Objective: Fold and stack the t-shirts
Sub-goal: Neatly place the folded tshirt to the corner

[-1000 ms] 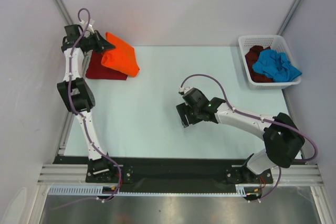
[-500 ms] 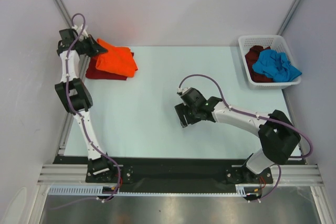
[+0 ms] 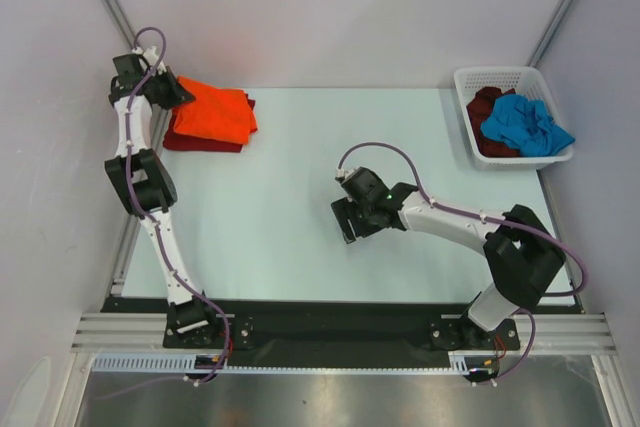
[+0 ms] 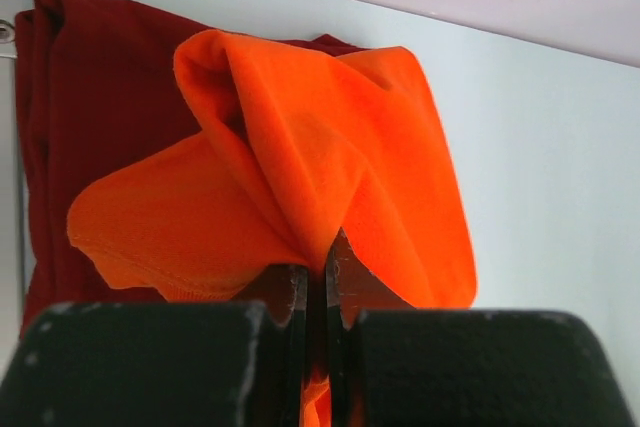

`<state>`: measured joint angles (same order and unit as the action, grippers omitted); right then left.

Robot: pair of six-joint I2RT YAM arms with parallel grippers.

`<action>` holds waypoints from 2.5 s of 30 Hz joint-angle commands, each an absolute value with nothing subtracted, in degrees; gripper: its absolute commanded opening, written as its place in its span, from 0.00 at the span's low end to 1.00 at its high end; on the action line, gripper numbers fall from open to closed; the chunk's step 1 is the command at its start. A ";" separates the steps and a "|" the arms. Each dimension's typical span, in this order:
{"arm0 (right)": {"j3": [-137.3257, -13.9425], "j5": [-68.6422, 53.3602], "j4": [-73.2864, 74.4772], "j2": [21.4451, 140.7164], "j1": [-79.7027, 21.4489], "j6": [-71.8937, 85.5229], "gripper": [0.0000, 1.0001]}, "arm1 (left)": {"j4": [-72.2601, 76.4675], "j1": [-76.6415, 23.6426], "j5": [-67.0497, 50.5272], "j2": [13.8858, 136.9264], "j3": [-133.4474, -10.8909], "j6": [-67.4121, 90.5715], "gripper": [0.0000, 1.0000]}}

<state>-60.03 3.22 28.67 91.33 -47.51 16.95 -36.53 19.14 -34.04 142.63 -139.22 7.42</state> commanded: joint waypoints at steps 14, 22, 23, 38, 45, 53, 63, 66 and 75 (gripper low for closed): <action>-63.02 2.29 29.71 93.87 -47.64 17.40 0.71 | -30.24 18.37 -19.44 145.37 -141.16 3.16 0.00; -63.37 2.46 30.32 94.39 -47.55 17.49 0.71 | -27.42 18.37 -14.59 145.72 -140.62 1.85 0.00; -63.37 2.37 30.32 94.39 -47.64 17.49 0.71 | -27.42 18.37 -14.59 146.07 -140.54 1.76 0.00; -63.46 2.46 31.02 94.04 -47.72 18.11 0.71 | -28.12 17.15 -3.99 144.41 -138.26 3.25 0.49; -64.34 3.34 32.08 92.02 -47.64 17.58 0.71 | -29.62 13.72 10.70 136.42 -134.30 2.28 0.68; -59.69 3.61 28.48 87.98 -47.37 17.23 0.71 | -35.06 9.85 23.02 130.87 -133.95 4.21 0.72; -51.42 2.73 22.86 82.27 -45.09 17.67 0.71 | -36.64 9.84 6.70 124.01 -126.56 15.64 0.30; -50.63 3.43 23.46 80.34 -44.56 17.75 0.71 | -38.58 9.76 4.92 126.82 -130.95 16.34 0.15; -51.68 4.04 26.36 77.43 -43.77 19.86 0.71 | -30.95 8.35 -14.75 128.85 -124.73 21.35 0.00</action>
<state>-50.13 3.18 25.61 79.00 -44.01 18.55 -36.29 9.45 -3.79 129.36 -127.96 17.87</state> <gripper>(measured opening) 0.711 0.007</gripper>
